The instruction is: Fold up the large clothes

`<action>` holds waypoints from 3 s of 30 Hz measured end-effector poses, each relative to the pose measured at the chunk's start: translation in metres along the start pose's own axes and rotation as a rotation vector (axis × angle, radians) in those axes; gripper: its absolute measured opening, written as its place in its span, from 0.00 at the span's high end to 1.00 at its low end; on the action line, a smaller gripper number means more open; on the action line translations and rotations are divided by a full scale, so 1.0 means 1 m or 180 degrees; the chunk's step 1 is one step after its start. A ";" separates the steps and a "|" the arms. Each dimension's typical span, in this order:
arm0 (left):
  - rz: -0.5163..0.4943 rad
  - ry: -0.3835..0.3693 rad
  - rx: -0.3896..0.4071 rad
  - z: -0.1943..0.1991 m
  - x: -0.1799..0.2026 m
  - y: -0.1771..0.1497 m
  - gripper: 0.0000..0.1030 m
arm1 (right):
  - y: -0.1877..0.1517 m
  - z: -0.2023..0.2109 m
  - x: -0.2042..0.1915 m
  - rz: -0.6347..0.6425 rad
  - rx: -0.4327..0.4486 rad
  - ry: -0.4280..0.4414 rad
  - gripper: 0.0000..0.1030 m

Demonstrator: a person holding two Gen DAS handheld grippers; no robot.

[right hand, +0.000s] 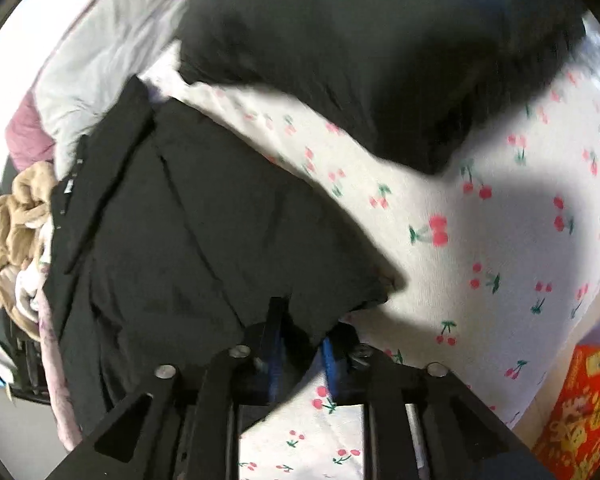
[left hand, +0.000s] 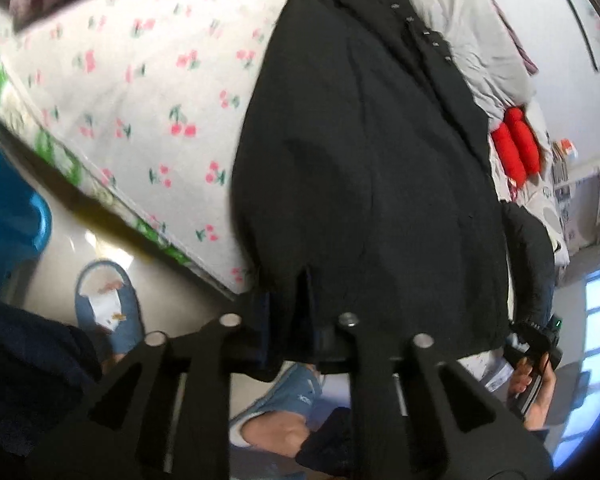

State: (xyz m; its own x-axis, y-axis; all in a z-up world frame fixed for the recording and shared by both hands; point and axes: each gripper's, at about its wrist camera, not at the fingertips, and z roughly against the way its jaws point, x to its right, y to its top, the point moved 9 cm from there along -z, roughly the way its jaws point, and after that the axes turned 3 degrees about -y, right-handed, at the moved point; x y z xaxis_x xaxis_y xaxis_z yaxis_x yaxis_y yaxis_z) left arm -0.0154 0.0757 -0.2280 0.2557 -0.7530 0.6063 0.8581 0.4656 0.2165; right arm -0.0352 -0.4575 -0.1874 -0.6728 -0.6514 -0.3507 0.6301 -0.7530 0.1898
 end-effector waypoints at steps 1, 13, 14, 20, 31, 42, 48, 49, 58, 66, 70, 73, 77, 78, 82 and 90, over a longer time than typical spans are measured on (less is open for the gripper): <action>0.0056 -0.0029 -0.0022 -0.003 -0.002 0.000 0.80 | 0.000 -0.001 0.004 -0.0068 -0.0037 0.0042 0.68; -0.0110 -0.0027 0.0138 0.015 0.012 0.005 0.91 | 0.012 0.002 -0.010 0.0045 0.0173 0.0045 0.80; -0.0108 -0.0048 0.0112 0.014 0.012 0.005 0.88 | 0.011 0.002 -0.010 0.0025 0.0161 0.0068 0.80; -0.0019 -0.0082 0.0036 0.005 0.009 0.000 0.85 | 0.011 -0.003 -0.005 -0.0115 0.0064 0.0172 0.77; -0.0139 -0.0158 0.0164 0.010 0.026 0.006 0.82 | 0.015 0.011 -0.032 0.0145 0.0263 0.0245 0.80; -0.0251 -0.0132 0.0252 -0.002 0.044 0.012 0.64 | 0.012 -0.009 -0.015 -0.0077 0.0050 0.0116 0.75; -0.0309 -0.0095 0.0322 -0.007 0.046 0.018 0.89 | 0.012 -0.017 -0.012 -0.0103 0.0004 0.0088 0.71; -0.0372 -0.0041 0.0362 -0.004 0.047 0.020 0.92 | 0.013 -0.014 -0.015 -0.0070 0.0039 0.0086 0.76; -0.0301 -0.0309 0.0747 0.059 0.059 0.045 0.94 | 0.018 0.043 -0.052 0.0131 0.0549 0.0615 0.93; -0.0300 -0.0494 0.1211 0.156 0.070 0.083 0.95 | -0.002 0.106 -0.068 0.0186 0.0787 0.1277 0.94; -0.0178 -0.0628 0.1338 0.202 0.064 0.092 0.96 | -0.025 0.160 -0.074 0.0324 0.0962 0.1613 0.95; -0.0094 -0.0770 0.1378 0.235 0.062 0.086 0.96 | -0.042 0.205 -0.074 0.0425 0.1098 0.1801 0.95; -0.0051 -0.0710 0.1360 0.251 0.053 0.072 0.96 | -0.062 0.237 -0.068 0.0527 0.1161 0.1841 0.94; -0.0016 -0.0730 0.1305 0.252 0.050 0.071 0.96 | -0.067 0.239 -0.066 0.0528 0.1147 0.1845 0.94; 0.0042 -0.0752 0.1196 0.256 0.047 0.071 0.96 | -0.084 0.252 -0.069 0.0568 0.1170 0.2002 0.94; 0.0219 -0.0576 0.1133 0.223 0.075 0.156 0.95 | -0.026 0.234 -0.130 0.0405 0.1122 0.2211 0.93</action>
State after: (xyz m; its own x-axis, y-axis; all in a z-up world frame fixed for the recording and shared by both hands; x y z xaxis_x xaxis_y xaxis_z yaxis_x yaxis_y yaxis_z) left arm 0.0381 0.1957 0.0221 0.1974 -0.6353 0.7466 0.6258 0.6679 0.4029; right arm -0.0547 -0.3750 0.0684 -0.1343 -0.6147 -0.7773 0.4478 -0.7374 0.5057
